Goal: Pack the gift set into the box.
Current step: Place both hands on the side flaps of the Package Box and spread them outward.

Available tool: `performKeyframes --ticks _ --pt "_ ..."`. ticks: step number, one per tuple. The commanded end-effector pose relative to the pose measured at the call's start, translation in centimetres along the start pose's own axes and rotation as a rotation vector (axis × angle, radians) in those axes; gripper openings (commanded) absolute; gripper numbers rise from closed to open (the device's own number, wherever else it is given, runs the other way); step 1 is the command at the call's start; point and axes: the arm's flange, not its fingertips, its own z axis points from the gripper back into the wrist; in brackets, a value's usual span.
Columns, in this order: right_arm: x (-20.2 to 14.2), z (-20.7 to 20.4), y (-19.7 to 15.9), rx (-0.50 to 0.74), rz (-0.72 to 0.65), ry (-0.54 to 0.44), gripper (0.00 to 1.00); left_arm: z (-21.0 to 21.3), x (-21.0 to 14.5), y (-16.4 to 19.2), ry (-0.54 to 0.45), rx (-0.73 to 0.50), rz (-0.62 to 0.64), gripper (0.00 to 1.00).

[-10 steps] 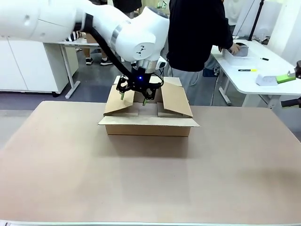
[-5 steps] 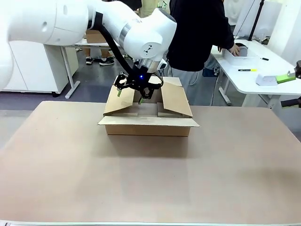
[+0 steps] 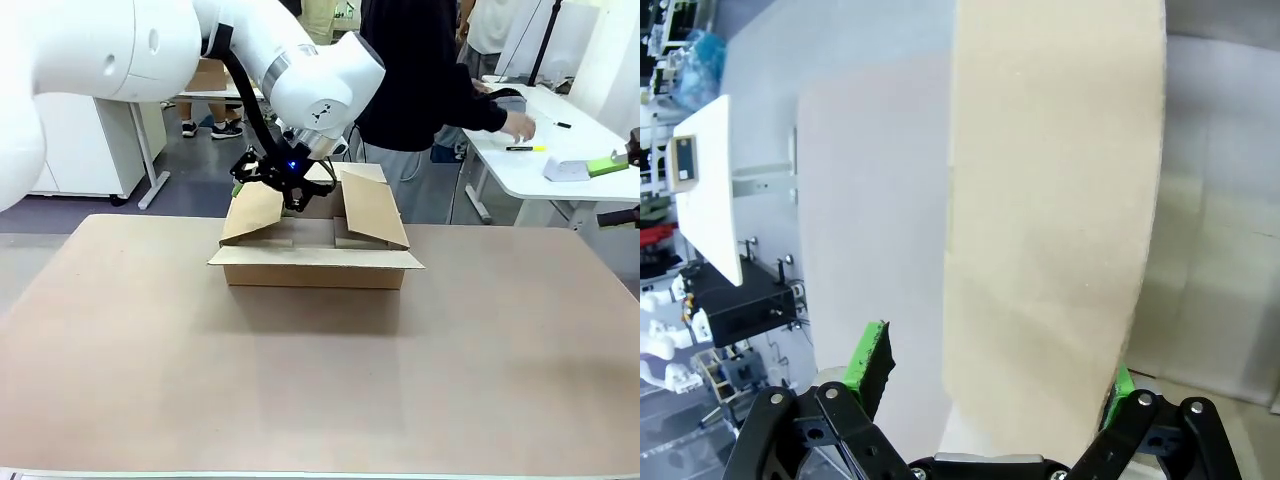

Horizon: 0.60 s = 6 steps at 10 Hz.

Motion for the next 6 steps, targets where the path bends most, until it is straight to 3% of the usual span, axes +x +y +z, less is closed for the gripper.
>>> performKeyframes --ticks 1,6 --pt "0.0 -0.1 0.0 0.022 0.014 -0.005 1.0 0.9 -0.1 1.7 -0.03 0.053 0.053 1.0" --pt "0.0 -0.1 0.0 0.022 0.014 -0.005 1.0 -0.1 -0.7 7.9 0.011 0.016 0.162 1.0"
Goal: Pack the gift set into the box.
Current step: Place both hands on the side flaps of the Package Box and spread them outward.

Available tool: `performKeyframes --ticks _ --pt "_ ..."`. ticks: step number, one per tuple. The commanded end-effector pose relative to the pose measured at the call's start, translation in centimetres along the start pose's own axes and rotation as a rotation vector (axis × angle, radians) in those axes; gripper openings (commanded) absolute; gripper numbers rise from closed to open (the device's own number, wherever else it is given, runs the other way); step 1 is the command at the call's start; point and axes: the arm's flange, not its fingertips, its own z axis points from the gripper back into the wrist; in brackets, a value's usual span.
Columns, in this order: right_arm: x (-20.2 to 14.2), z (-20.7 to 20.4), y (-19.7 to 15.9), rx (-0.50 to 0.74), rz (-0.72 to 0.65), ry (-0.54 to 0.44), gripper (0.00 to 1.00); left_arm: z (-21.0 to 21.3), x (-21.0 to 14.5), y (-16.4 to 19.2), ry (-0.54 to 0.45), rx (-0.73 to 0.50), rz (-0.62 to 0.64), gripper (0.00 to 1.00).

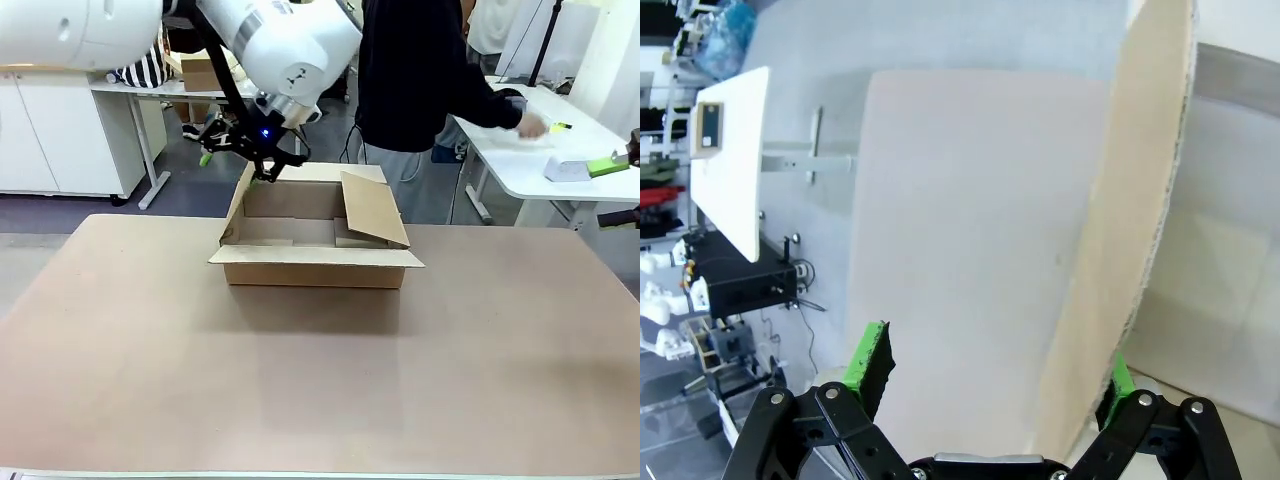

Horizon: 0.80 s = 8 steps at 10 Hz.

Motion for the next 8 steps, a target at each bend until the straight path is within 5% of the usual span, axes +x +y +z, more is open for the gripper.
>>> performKeyframes --ticks 1,8 --pt "0.0 -0.1 0.0 0.022 0.014 -0.006 1.0 -1.5 -1.7 2.1 0.018 -0.063 0.062 1.0" --pt "0.0 -0.1 0.0 0.022 0.014 -0.006 1.0 -7.5 -2.9 10.2 0.154 -0.361 0.182 1.0"
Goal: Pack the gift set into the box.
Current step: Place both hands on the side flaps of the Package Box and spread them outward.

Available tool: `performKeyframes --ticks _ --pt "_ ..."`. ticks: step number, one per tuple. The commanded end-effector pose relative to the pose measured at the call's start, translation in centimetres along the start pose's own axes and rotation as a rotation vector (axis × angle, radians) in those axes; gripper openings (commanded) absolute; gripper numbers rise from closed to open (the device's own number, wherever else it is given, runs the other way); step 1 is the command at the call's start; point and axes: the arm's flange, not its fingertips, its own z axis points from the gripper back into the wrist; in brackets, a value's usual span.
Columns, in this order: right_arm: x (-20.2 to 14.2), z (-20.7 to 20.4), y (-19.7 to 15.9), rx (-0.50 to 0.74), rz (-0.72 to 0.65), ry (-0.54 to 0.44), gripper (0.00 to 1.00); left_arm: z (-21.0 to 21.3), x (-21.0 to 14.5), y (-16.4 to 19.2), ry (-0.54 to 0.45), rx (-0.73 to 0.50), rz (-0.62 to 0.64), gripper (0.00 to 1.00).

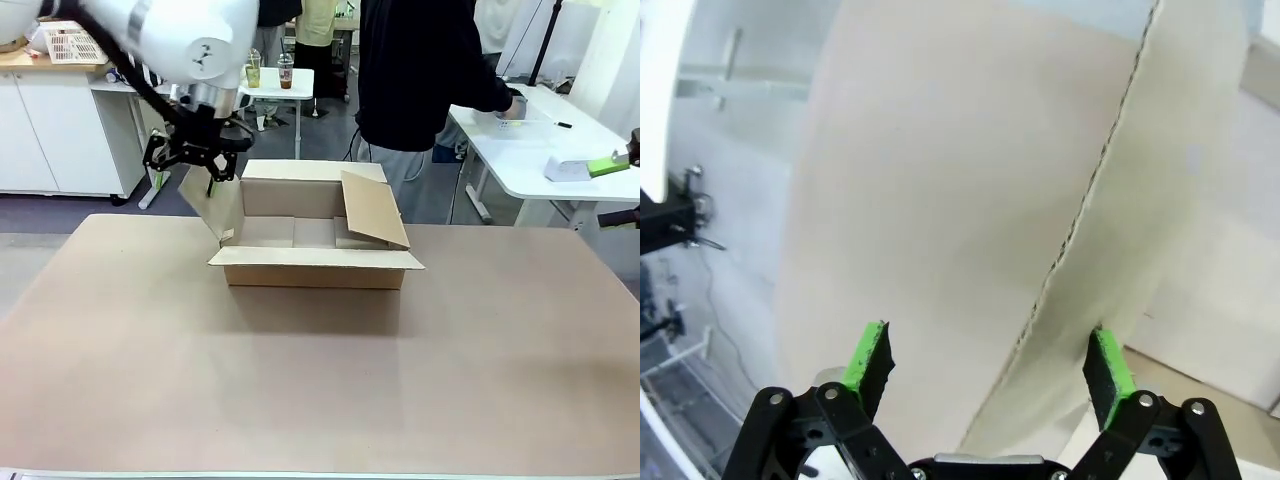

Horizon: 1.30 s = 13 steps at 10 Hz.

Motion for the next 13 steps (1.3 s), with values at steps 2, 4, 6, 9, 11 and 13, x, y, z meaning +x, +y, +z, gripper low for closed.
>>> performKeyframes --ticks 2,4,6,9,11,13 --pt "0.0 -0.2 0.0 0.022 0.015 -0.006 1.0 -3.0 -1.1 4.1 0.037 -0.219 -0.016 1.0" --pt "0.0 -0.2 0.0 0.022 0.015 -0.006 1.0 -5.8 -0.9 6.6 0.042 -0.415 -0.062 1.0" --pt "0.0 -0.2 0.0 0.022 0.015 -0.006 1.0 -7.4 -1.2 9.7 0.001 -0.581 -0.067 1.0" --pt "0.0 -0.2 0.0 0.022 0.015 -0.006 1.0 -7.3 0.1 9.3 -0.022 -0.552 -0.02 1.0" --pt "0.0 -0.2 0.0 0.022 0.015 -0.006 1.0 -7.3 0.1 9.3 -0.022 -0.552 -0.02 1.0" --pt "0.0 0.0 0.0 0.0 0.0 0.0 1.0 -7.3 0.1 9.3 -0.022 -0.552 -0.02 1.0"
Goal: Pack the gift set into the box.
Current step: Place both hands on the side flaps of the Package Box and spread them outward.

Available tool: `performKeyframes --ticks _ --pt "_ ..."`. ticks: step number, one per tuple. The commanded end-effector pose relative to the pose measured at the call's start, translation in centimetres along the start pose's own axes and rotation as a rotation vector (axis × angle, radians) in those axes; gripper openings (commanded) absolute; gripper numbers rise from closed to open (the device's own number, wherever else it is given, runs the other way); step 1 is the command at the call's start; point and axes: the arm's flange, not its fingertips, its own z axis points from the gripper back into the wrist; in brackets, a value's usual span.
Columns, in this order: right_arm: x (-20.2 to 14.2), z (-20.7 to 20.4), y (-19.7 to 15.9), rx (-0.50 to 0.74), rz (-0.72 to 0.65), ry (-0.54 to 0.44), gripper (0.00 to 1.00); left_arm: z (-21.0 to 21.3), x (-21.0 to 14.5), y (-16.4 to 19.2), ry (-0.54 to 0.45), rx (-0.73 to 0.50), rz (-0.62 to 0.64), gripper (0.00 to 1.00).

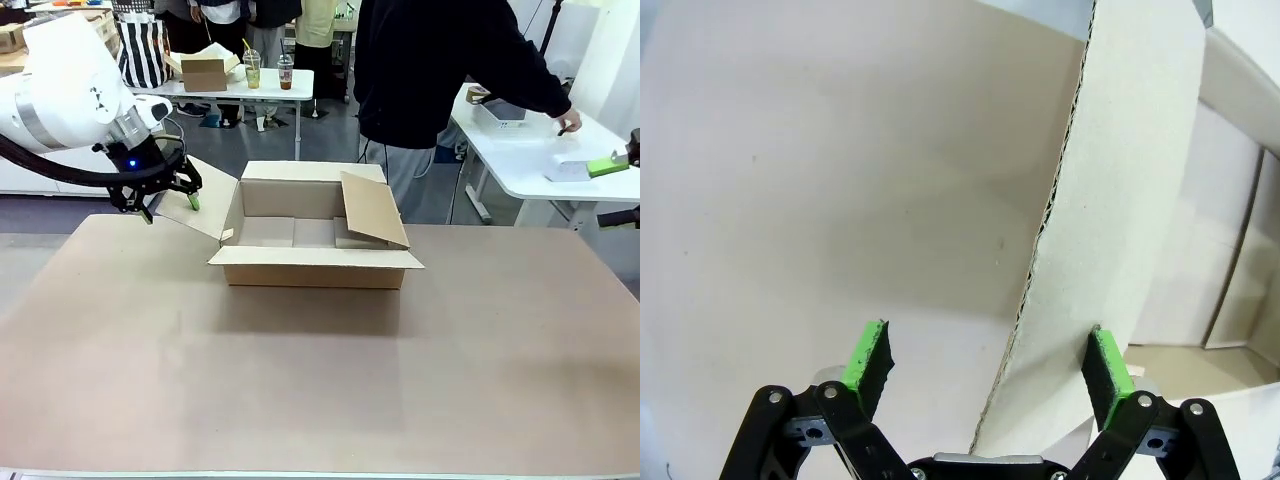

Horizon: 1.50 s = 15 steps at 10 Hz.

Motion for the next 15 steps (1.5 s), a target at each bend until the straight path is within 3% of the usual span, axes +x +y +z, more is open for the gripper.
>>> performKeyframes --ticks 1,3,5,6,8,9,10,12,13,14,15 --pt "0.7 0.2 2.7 -0.259 -0.057 -0.058 1.0 0.3 0.3 -0.4 0.006 0.014 0.012 1.0" --pt "3.9 -8.1 11.6 -0.458 0.163 0.07 1.0 0.3 0.3 -0.4 0.006 0.014 0.012 1.0" --pt "5.0 -18.9 18.6 -0.752 0.363 0.203 1.0 0.3 0.3 -0.4 0.006 0.014 0.012 1.0" --pt "4.7 -24.4 20.7 -0.884 0.48 0.194 1.0 0.3 0.3 -0.4 0.006 0.014 0.012 1.0" --pt "3.5 -29.8 22.2 -0.868 0.607 0.154 1.0 0.3 0.3 -0.4 0.006 0.014 0.012 1.0" --pt "3.9 -28.9 21.4 -0.83 0.595 0.045 1.0 0.3 0.3 -0.4 0.006 0.014 0.012 1.0" --pt "1.3 -30.3 22.3 -0.821 0.59 0.225 1.0 0.3 0.3 -0.4 0.006 0.014 0.012 1.0" --pt "3.0 -30.9 21.8 -0.839 0.628 0.176 1.0 0.3 0.3 -0.4 0.006 0.014 0.012 1.0" --pt "3.0 -33.7 22.8 -1.089 0.595 0.057 1.0 0.3 0.3 -0.4 0.006 0.014 0.012 1.0" --pt "5.1 -39.0 22.9 -1.158 0.572 0.017 1.0 0.3 0.3 -0.4 0.006 0.014 0.012 1.0" --pt "7.2 -43.4 22.5 -1.194 0.552 0.038 1.0 0.3 0.3 -0.4 0.006 0.014 0.012 1.0"
